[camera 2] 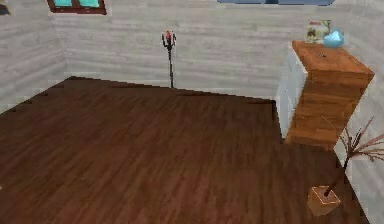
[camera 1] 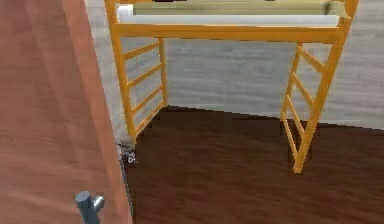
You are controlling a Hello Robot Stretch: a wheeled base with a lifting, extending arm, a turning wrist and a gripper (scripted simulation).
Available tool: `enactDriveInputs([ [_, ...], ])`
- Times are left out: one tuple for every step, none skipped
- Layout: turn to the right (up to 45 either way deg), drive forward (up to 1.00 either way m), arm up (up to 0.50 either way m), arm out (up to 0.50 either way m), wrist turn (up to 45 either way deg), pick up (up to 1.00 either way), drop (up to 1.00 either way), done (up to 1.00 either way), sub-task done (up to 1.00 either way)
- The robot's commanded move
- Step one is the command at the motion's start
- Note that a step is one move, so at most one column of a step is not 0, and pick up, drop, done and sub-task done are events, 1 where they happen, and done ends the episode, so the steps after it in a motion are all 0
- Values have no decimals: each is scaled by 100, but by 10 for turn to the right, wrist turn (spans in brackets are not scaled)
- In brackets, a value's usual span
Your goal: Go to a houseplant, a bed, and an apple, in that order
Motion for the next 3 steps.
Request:
enactDriveInputs([
  [450,0,0,0,0,0,0,0,0],
  [450,0,0,0,0,0,0,0,0],
  [390,0,0,0,0,0,0,0,0],
])
